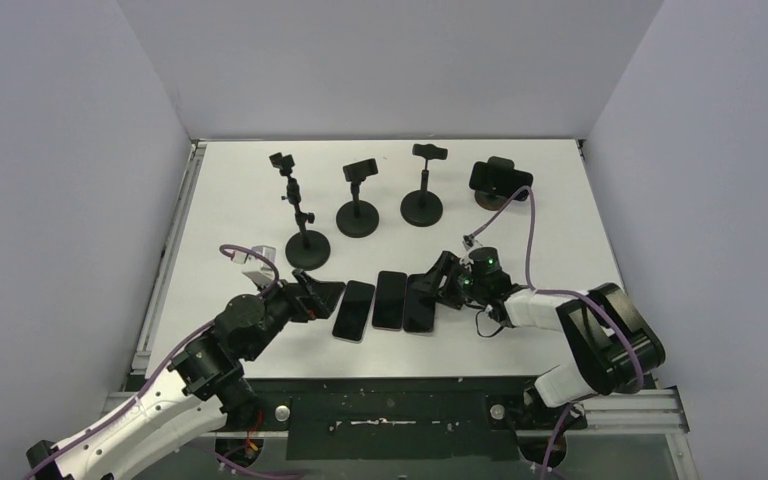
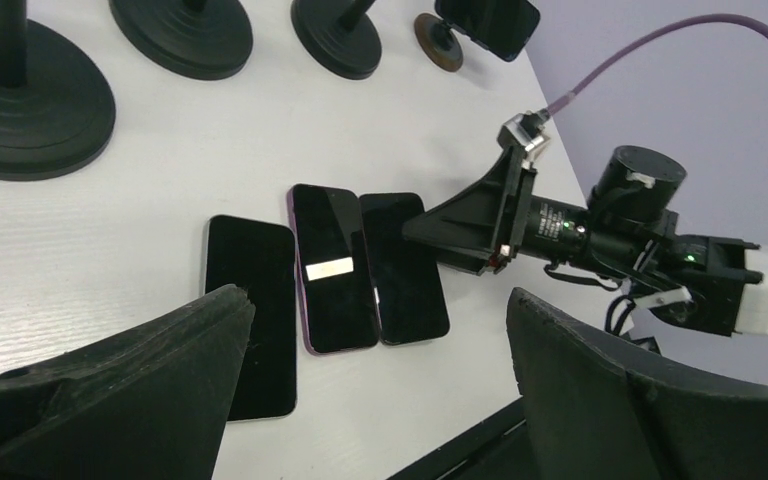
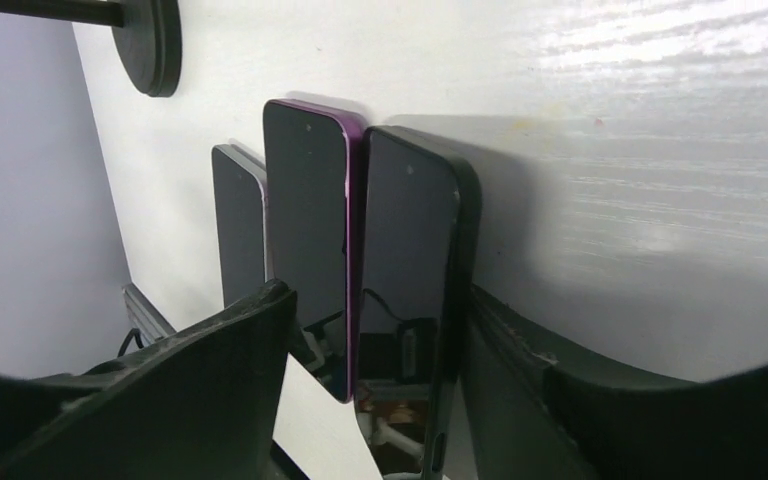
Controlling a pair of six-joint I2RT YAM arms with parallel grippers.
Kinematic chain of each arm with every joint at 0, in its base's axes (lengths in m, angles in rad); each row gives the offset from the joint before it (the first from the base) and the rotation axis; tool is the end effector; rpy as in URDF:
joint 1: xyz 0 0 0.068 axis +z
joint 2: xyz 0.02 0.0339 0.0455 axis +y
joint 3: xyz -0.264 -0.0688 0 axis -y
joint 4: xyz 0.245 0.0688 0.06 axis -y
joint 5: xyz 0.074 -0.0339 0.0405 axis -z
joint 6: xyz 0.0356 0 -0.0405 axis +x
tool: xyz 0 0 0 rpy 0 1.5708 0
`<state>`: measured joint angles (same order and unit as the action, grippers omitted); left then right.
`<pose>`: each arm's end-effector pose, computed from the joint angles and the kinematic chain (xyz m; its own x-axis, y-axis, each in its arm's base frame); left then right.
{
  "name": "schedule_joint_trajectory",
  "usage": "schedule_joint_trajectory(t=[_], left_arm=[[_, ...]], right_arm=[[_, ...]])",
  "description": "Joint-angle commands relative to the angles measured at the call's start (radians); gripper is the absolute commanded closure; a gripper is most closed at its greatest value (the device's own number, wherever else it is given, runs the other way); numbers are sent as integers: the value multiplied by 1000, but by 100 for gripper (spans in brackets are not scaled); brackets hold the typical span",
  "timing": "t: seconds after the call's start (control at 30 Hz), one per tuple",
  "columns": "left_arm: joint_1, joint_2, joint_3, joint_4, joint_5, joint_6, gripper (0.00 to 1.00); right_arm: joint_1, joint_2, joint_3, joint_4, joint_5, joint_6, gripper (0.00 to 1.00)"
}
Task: Remove the phone from the phone stand
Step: Place the phone at the center of the board.
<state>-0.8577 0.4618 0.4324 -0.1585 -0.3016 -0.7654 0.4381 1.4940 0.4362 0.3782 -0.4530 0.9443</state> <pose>0.0972 -0.0962 0.2637 -0.4562 -0.4838 -0.7469 0.2985 0.7075 -0.6406 0.2241 0.1222 0.1261 -0.8924 0.3863 -0.2332 0.0567 0.6087 0.7914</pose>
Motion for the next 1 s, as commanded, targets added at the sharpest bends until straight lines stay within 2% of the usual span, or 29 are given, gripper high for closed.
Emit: schedule_joint_trajectory(t=[0.0,0.2,0.4,0.63,0.97], left_arm=[[-4,41,78,-58,-101,-72,3],[-4,110,132,-100,-139,-101,3],[-4,86,116,-71,-143,-92,3],[-4,84,102,-58,-125,-74,3],[-4,57,104,-73,-119,-69,3]], right_arm=[[-9,-54,2,-141,116,-67,36],[-19,-119,25,-246,161,-107,34],[-20,-167,1,-309,198,-151,36],[6,-126,-36,-227,167,-130,51],[87,28,53,-147,168,-112,56]])
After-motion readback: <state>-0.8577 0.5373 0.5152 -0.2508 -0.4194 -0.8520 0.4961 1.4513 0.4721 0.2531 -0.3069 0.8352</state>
